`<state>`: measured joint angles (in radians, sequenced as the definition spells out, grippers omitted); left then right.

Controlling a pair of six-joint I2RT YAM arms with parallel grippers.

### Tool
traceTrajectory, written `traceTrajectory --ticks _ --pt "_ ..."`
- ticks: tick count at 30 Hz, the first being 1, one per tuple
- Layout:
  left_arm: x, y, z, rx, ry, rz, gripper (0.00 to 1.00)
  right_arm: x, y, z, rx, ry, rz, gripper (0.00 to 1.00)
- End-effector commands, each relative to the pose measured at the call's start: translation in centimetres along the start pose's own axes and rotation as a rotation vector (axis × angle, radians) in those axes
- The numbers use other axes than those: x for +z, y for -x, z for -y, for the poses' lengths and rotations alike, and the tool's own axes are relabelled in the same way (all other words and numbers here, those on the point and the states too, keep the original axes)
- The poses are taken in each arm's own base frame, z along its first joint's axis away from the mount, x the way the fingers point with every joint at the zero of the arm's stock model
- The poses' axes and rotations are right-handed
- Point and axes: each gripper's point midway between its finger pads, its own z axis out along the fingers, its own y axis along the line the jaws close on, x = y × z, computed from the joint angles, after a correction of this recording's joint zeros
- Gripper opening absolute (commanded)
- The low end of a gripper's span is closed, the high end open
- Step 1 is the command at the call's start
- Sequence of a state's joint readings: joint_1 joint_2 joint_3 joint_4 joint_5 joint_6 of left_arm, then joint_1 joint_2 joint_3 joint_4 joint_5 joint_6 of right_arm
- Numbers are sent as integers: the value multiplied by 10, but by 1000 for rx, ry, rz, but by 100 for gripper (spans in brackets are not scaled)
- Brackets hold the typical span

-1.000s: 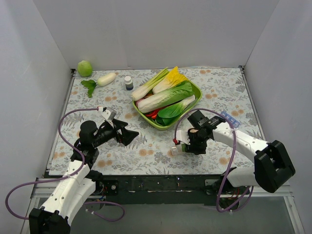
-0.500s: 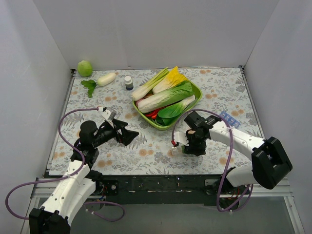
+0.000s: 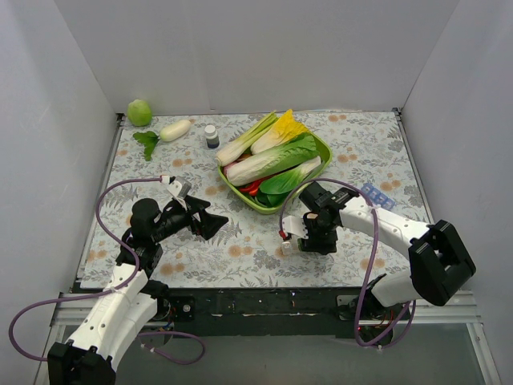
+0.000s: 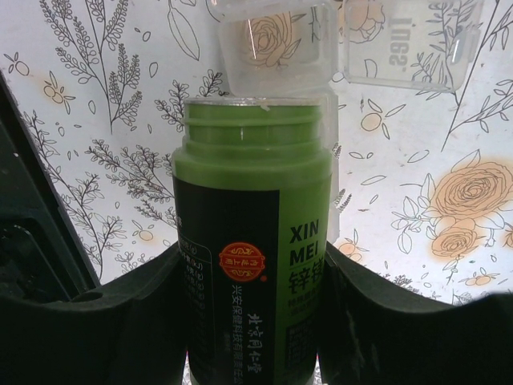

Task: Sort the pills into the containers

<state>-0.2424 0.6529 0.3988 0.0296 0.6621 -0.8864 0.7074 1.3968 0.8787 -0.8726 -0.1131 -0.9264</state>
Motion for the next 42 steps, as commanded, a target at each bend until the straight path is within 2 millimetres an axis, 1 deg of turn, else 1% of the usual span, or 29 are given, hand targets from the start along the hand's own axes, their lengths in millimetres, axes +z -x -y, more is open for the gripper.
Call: traceTrajectory --ticks 1,14,18,42 --pt "0 6 3 24 -8 11 98 -10 5 5 -7 -14 -12 1" --pt "0 6 3 24 -12 9 98 -11 4 6 -4 -11 -37 1" --pt "0 6 3 26 -13 11 98 -12 6 7 -9 -13 -37 1" --pt "0 5 4 22 -18 6 98 -10 8 7 -17 -8 -65 1"
